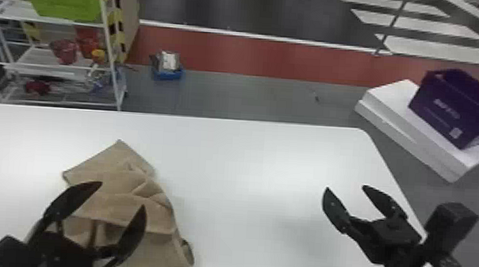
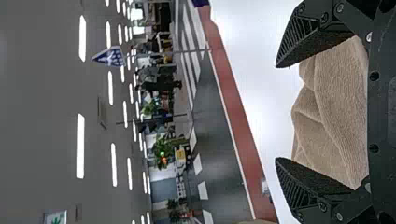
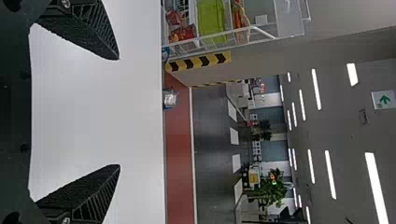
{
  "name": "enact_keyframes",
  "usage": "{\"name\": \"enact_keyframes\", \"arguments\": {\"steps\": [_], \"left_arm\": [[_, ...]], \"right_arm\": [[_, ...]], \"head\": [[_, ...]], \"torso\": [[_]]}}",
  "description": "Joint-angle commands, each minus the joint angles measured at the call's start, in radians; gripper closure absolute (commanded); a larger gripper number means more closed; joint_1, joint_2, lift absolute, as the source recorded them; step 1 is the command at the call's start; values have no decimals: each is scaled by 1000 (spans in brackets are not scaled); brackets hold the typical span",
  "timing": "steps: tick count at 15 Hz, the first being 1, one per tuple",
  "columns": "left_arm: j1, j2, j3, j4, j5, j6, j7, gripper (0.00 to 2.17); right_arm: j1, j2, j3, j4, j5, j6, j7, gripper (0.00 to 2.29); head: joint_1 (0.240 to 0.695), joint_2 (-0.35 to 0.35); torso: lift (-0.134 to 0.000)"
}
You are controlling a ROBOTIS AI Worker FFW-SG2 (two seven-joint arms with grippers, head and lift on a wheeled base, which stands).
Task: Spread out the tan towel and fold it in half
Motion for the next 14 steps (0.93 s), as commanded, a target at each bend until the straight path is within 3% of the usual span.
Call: {"name": "enact_keyframes", "arguments": {"steps": [1,4,6,11,14], "left_arm": [[-1,-3,-46,-51,-136,142,-16,225],[-10,-3,-116,-100,-269,320,-120,228],[-30,-3,-163,-100,-340,384,-122,228],[-87,-3,-205,-102,-390,572,-123,232],[-112,-3,-210,-91,-410,587,-134,242]], "right_arm": [[-1,1,-21,0,-15,17,2,33],[-5,1,-48,8,-41,33,2,33],[-5,1,-53,8,-55,42,2,29],[-7,1,-65,8,-66,60,2,33],[-14,1,-67,5,-66,76,2,36]], "head": [[695,-199],[695,-240],[695,-287],[695,-314],[695,-303]], "torso": [[-124],[-124],[-124],[-124],[-124]]}}
